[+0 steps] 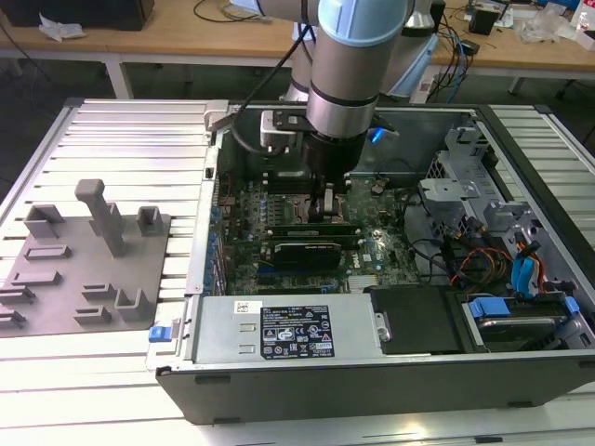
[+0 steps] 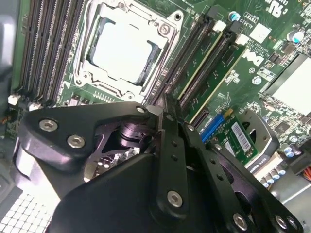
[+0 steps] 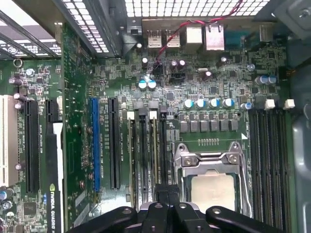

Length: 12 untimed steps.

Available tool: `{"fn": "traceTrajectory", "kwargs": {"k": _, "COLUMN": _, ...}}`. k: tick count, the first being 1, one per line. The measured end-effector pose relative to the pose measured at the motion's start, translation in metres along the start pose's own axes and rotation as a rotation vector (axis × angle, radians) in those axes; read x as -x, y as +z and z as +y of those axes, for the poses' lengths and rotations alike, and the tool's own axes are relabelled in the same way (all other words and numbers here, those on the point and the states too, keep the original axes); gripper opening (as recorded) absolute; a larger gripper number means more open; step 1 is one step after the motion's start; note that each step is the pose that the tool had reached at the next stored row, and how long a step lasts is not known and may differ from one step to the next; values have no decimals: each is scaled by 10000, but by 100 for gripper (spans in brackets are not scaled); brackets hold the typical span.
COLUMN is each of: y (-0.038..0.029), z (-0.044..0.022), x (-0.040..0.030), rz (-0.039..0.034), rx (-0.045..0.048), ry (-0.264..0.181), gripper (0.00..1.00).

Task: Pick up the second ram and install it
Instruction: 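Press down the second ram until it locks into place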

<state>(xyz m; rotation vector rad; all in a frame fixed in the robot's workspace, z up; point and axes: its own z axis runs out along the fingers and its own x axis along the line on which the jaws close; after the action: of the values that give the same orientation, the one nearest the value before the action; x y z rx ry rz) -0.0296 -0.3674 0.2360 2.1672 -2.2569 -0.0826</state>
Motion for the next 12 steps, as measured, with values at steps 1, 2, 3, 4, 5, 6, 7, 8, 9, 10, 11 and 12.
{"fn": "traceTrajectory", "kwargs": {"k": 1, "y": -26, "z": -1, "x": 8, "rz": 0, "rx": 0, "ry": -2, "gripper": 11}}
{"fn": "traceTrajectory", "kwargs": {"k": 2, "y": -53, "z": 1, "x": 13, "rz": -2, "rx": -1, "ry": -1, "gripper": 11}}
{"fn": "traceTrajectory", "kwargs": {"k": 3, "y": -71, "z": 2, "x": 16, "rz": -1, "rx": -1, "ry": -1, "gripper": 11}}
{"fn": "traceTrajectory", "kwargs": {"k": 4, "y": -93, "z": 3, "x": 19, "rz": -1, "rx": 0, "ry": -2, "gripper": 11}}
{"fn": "traceTrajectory", "kwargs": {"k": 5, "y": -150, "z": 6, "x": 25, "rz": -2, "rx": -1, "ry": -2, "gripper": 11}}
{"fn": "traceTrajectory", "kwargs": {"k": 6, "y": -188, "z": 8, "x": 27, "rz": 0, "rx": -2, "ry": -2, "gripper": 11}}
{"fn": "traceTrajectory", "kwargs": {"k": 7, "y": -208, "z": 9, "x": 27, "rz": -1, "rx": -4, "ry": -2, "gripper": 11}}
{"fn": "traceTrajectory", "kwargs": {"k": 8, "y": -232, "z": 10, "x": 28, "rz": -1, "rx": -4, "ry": -1, "gripper": 11}}
{"fn": "traceTrajectory", "kwargs": {"k": 9, "y": -249, "z": 11, "x": 28, "rz": -1, "rx": -4, "ry": -1, "gripper": 11}}
{"fn": "traceTrajectory", "kwargs": {"k": 10, "y": -252, "z": 11, "x": 29, "rz": -4, "rx": -6, "ry": -2, "gripper": 11}}
{"fn": "traceTrajectory", "kwargs": {"k": 11, "y": -254, "z": 11, "x": 29, "rz": -1, "rx": -4, "ry": -1, "gripper": 11}}
{"fn": "traceTrajectory", "kwargs": {"k": 12, "y": -255, "z": 11, "x": 29, "rz": -1, "rx": -4, "ry": -1, "gripper": 11}}
